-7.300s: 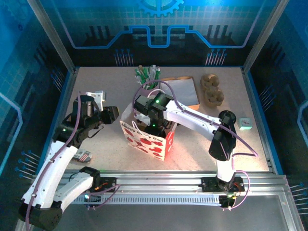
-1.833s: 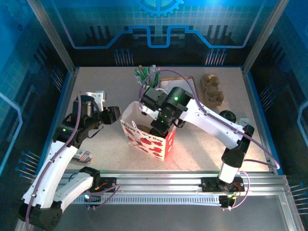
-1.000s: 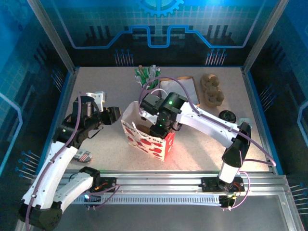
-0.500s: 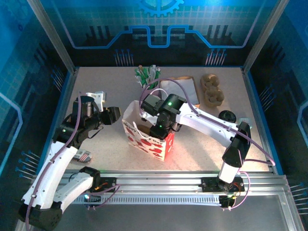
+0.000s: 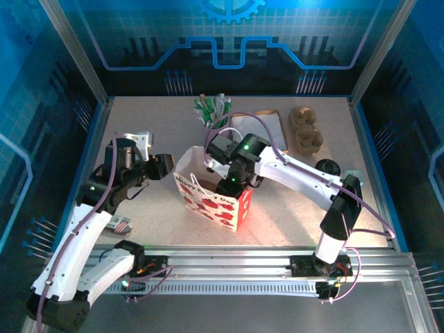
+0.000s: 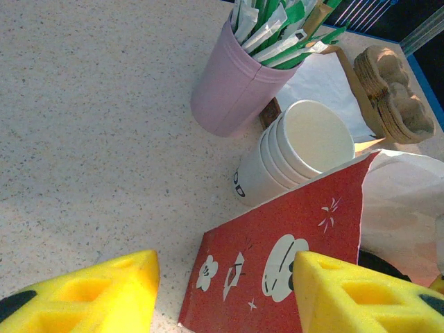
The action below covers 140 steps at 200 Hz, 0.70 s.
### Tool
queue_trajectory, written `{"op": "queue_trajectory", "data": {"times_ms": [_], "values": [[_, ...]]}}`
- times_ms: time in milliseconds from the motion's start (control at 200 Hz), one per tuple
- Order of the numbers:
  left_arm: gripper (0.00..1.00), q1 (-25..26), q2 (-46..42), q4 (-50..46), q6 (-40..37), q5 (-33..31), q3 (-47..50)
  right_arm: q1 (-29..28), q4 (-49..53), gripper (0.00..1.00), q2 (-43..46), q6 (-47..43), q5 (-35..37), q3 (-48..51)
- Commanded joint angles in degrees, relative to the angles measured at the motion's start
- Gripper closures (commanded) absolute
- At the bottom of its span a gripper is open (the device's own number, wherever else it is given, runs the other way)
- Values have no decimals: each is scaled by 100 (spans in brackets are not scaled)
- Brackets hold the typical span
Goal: Pack the takeout coffee
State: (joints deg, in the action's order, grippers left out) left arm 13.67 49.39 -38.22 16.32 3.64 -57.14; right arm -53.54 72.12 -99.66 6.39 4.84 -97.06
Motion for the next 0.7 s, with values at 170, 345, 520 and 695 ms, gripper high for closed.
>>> {"op": "queue_trajectory", "data": {"times_ms": [170,345,520,695], "values": [[46,-33,-55,79,-129,-57,81,89,-6,100,-45,-14,-62,73],[46,-34,-53,86,-124,-42,81,114,-48,100,-45,-24,-88,117],[46,-32,-56,89,-120,-39,83,129,-101,100,-61,-19,-128,196],[46,-32,-57,92,-120,-38,81,144,-154,100,-92,-21,-151,239]]}}
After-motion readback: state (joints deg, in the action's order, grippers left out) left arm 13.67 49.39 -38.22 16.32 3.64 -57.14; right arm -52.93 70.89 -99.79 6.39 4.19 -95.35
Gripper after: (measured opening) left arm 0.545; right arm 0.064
